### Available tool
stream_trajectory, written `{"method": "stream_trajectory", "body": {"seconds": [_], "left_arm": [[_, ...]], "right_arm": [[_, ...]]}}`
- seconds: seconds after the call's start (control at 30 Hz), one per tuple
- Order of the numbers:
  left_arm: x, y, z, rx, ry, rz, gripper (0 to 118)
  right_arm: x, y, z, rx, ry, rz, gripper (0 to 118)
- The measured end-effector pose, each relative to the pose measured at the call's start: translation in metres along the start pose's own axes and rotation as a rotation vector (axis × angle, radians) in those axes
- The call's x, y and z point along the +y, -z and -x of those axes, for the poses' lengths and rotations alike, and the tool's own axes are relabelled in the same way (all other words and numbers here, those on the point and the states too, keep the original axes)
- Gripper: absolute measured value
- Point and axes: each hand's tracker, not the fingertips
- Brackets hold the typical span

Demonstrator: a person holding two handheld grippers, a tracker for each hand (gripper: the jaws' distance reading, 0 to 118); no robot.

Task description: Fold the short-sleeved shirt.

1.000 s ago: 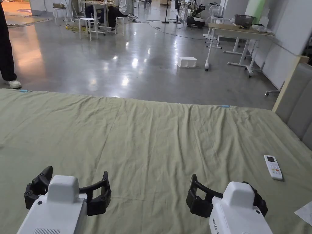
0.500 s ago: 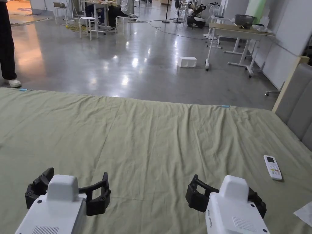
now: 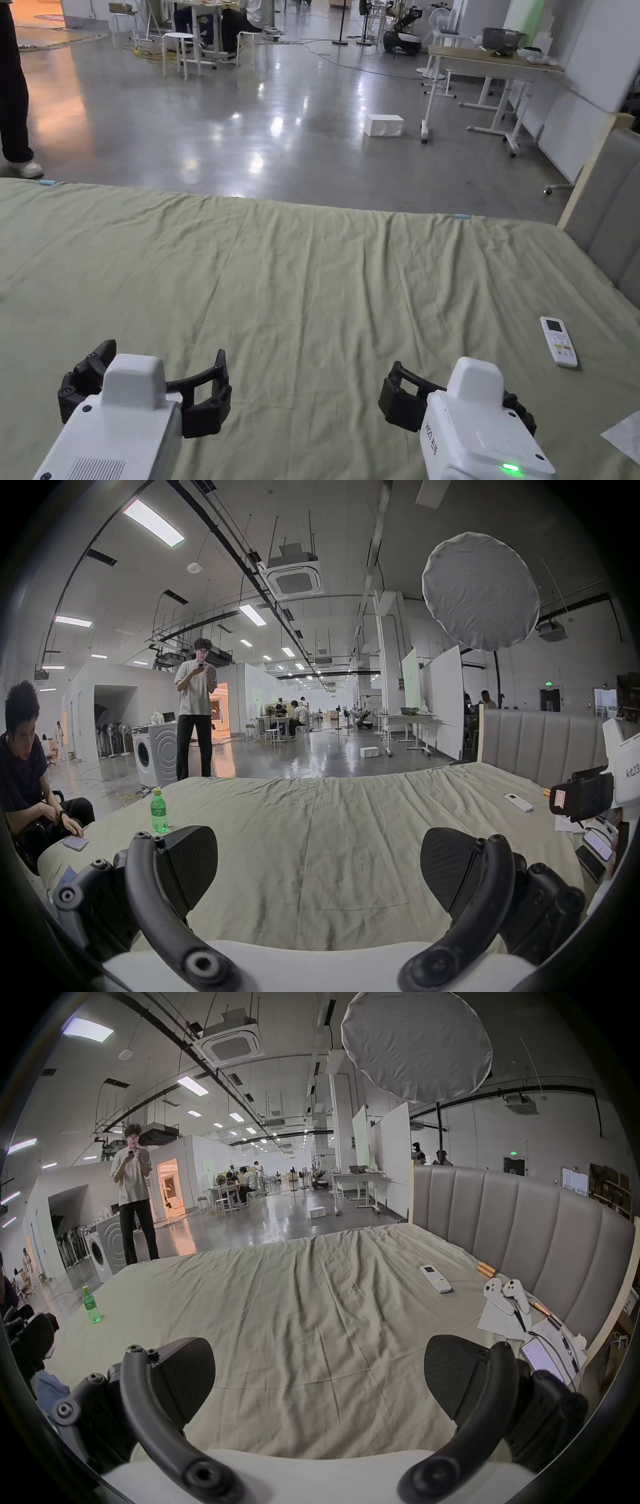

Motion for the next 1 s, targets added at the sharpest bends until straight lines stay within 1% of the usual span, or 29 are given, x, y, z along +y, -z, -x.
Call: {"method": "stream_trajectory", "body": {"seconds": [0.13, 0.27, 0.37, 0.57, 0.73, 1.0], "left_arm": [[0.001, 0.001, 0.001, -0.002, -0.008, -0.01, 117], [-0.001, 0.001, 0.0, 0.019, 0.01, -0.03, 117], [-0.003, 0.003, 0.0, 0.025, 0.018, -0.016, 117], [-0.006, 0.003, 0.003, 0.009, -0.014, 0.014, 117], [-0.009, 0.003, 0.004, 0.01, -0.018, 0.027, 117], [-0.01, 0.004, 0.005, 0.005, -0.02, 0.034, 117]], "right_arm": [[-0.002, 0.0, -0.001, -0.004, -0.009, 0.01, 118], [-0.006, 0.002, 0.0, -0.005, -0.036, 0.008, 118], [-0.006, 0.002, -0.001, 0.005, -0.029, 0.011, 118], [-0.004, 0.0, 0.001, 0.003, -0.029, 0.002, 118], [0.001, -0.001, -0.001, 0.025, -0.011, 0.006, 118], [0.002, 0.001, -0.001, 0.03, 0.012, 0.007, 118]]}}
